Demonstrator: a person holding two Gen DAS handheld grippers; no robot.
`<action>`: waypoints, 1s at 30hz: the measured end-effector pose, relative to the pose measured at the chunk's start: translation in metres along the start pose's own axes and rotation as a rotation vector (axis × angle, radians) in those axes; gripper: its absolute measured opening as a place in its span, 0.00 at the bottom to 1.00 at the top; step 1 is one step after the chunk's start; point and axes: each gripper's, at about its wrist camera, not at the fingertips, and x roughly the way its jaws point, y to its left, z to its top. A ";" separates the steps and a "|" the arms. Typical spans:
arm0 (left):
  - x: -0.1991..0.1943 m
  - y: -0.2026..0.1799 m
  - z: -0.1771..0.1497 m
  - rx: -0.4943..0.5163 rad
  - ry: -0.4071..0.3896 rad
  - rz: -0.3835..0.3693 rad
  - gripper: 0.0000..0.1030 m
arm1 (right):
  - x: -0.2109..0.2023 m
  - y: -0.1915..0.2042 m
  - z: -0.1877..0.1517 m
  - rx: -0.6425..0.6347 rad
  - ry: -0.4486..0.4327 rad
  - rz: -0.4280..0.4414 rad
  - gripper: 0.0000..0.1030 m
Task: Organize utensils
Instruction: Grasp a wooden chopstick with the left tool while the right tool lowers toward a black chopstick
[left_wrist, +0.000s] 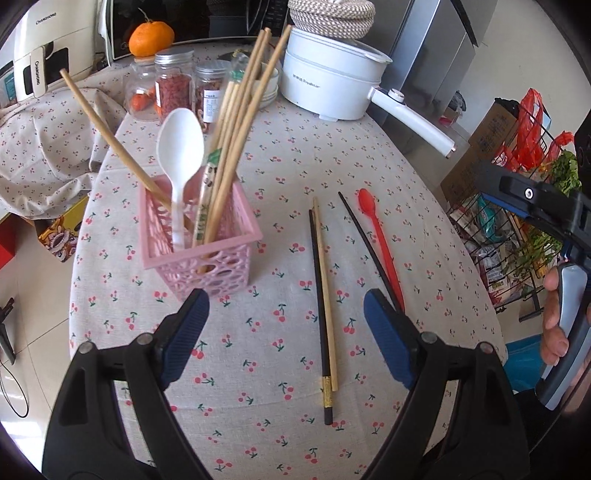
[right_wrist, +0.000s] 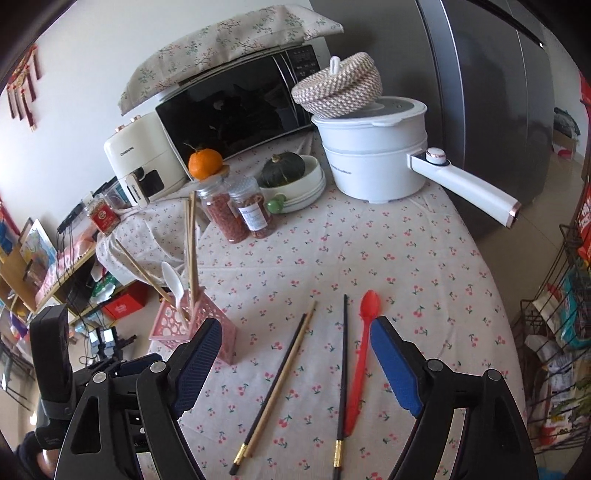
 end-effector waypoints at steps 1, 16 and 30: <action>0.005 -0.003 -0.001 -0.004 0.017 -0.013 0.83 | 0.003 -0.006 -0.002 0.025 0.024 0.006 0.81; 0.056 -0.067 0.005 0.094 0.121 -0.019 0.28 | 0.035 -0.059 -0.004 0.074 0.153 -0.113 0.81; 0.118 -0.063 0.035 0.001 0.194 0.115 0.13 | 0.037 -0.084 0.002 0.122 0.169 -0.101 0.81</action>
